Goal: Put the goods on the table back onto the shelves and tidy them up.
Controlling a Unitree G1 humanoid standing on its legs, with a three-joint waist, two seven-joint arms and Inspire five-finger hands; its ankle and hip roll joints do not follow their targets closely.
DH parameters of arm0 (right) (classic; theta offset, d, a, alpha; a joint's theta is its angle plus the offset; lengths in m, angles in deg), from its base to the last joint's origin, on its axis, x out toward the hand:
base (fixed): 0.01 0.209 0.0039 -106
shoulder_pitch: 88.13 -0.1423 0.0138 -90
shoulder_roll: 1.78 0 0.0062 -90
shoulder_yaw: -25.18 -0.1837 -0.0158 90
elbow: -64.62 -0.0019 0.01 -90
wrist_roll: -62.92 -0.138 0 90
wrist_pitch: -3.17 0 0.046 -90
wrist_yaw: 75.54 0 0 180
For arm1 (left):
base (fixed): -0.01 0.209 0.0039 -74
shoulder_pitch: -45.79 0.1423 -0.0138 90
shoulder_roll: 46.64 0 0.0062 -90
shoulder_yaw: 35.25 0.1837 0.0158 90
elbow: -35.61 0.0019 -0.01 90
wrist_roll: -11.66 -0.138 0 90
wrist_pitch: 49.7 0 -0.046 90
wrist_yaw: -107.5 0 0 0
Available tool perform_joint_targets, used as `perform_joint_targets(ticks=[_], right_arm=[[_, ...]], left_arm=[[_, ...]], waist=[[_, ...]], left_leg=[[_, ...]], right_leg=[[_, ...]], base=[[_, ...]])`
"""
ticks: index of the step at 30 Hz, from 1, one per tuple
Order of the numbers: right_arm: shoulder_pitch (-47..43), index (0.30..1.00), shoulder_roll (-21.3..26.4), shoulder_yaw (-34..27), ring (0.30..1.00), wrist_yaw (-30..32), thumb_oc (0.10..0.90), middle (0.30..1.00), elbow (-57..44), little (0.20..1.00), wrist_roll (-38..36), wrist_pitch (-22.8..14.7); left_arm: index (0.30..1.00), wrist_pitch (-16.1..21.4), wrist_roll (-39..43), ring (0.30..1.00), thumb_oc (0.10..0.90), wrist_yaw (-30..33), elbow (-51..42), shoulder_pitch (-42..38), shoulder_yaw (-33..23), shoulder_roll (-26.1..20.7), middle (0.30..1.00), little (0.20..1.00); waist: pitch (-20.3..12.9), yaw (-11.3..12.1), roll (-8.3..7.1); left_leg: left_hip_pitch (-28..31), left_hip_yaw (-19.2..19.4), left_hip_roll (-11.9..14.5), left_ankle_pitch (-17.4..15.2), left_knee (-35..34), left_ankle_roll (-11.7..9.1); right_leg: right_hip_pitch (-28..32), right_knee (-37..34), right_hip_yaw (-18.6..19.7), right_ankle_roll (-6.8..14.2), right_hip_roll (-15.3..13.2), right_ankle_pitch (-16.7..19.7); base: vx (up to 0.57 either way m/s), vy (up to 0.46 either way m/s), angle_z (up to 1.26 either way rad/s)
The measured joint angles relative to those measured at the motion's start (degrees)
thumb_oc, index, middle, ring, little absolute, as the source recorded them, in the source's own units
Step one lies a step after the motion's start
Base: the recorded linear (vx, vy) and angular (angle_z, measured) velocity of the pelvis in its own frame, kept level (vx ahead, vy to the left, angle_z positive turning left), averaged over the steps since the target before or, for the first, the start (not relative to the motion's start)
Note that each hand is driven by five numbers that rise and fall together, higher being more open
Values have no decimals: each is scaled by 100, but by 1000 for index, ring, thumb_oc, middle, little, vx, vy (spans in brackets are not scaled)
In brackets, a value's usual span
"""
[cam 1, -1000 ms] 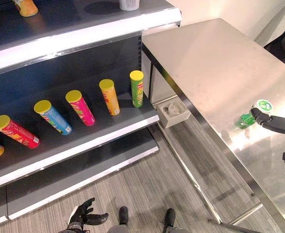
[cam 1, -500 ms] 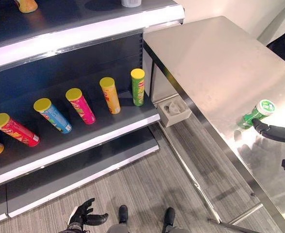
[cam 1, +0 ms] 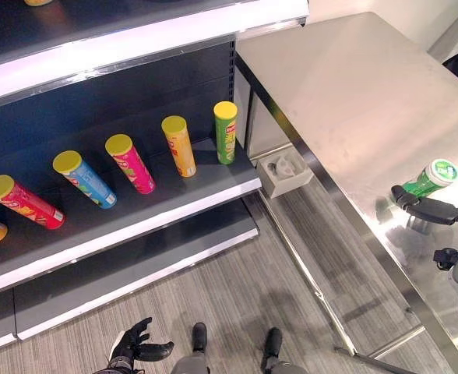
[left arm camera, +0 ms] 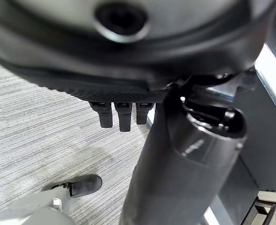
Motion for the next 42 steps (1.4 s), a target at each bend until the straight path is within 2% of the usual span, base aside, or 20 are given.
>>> perform_joint_targets(ticks=[1, 2, 23, 30, 36, 42], right_arm=[[-19, 900, 0, -3, 900, 45, 800, 900, 0, 900, 0, 5], [-21, 300, 0, -10, 300, 82, 400, 300, 0, 300, 0, 23], [-23, 300, 2, -206, 300, 95, 400, 300, -153, 300, -6, 37], [-23, 300, 88, -356, 300, -57, 400, 300, -1169, 300, -173, -17], [-91, 300, 365, -353, 300, -416, 400, 300, -1426, 300, -522, -226], [-796, 300, 601, -143, 300, -802, 400, 300, -1402, 300, -1494, -385]], left_arm=[[900, 0, 0, 900, 800, 5, -23, 0, 0, 0, 900, 900], [900, -1, 0, 900, 800, 8, -32, 1, 0, 1, 900, 900], [900, -9, -2, 900, 800, 74, -41, -17, -2, 4, 900, 900], [900, -14, -20, 900, 800, 68, -38, -63, -8, 9, 900, 900], [900, -17, -14, 900, 800, 37, -23, -44, -123, 48, 900, 900], [900, -26, 0, 900, 800, -71, 214, 20, -167, 58, 900, 900]], waist=[[41, -1, 16], [66, -5, 29], [72, -35, 20], [73, -58, -8], [-3, -15, -160], [-219, 13, -413]], left_leg=[[1, 0, 0, 0, 0, 0], [2, 0, 0, 0, 0, 0], [80, 7, 5, -1, 0, 0], [254, 15, 18, -7, -3, 0], [446, -89, 23, -22, -3, -13], [539, -176, 46, -13, -4, -39]], right_leg=[[2, 0, 0, 0, 0, 0], [2, 0, 0, 0, 0, 0], [69, -1, 21, -2, 7, 0], [251, 2, 21, -12, 12, -41], [523, 39, -104, -46, 27, -64], [713, 40, -185, -60, 57, -93]], base=[[40, -13, 0], [37, -15, 0], [0, -1, 0], [4, -9, 1], [-2, -50, 10], [-21, -60, 7]])
